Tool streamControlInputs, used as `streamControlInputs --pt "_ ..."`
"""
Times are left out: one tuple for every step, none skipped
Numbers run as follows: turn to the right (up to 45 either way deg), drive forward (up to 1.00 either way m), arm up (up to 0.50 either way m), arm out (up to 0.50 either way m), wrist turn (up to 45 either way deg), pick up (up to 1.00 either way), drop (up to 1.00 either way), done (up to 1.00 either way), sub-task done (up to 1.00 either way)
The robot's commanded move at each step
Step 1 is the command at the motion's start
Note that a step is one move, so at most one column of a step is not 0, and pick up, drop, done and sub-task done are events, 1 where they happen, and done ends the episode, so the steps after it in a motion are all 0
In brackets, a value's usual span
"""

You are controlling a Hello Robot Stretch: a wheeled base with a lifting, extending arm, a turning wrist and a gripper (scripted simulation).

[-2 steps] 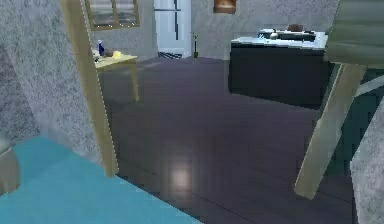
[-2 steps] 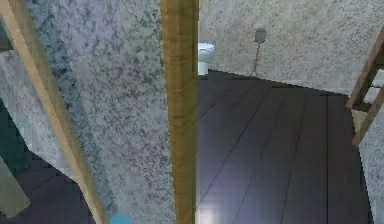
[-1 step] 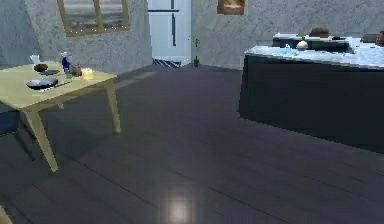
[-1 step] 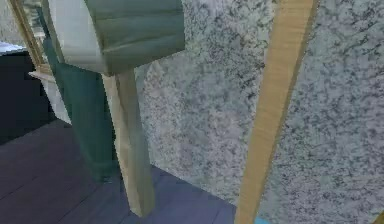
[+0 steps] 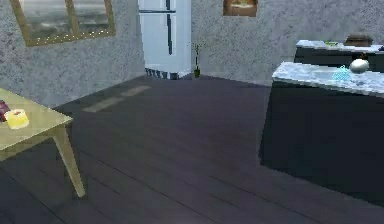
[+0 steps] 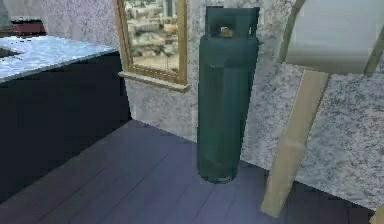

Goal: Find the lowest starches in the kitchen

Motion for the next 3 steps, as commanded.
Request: streamControlInputs --pt "0.0 1.0 0.0 0.0 0.0 0.0 0.0 0.0 0.0" --pt "0.0 0.65 0.0 0.0 0.0 0.0 0.0 0.0 0.0" --pt "27.0 0.0 0.0 0.0 0.0 0.0 0.0 0.0 0.0"
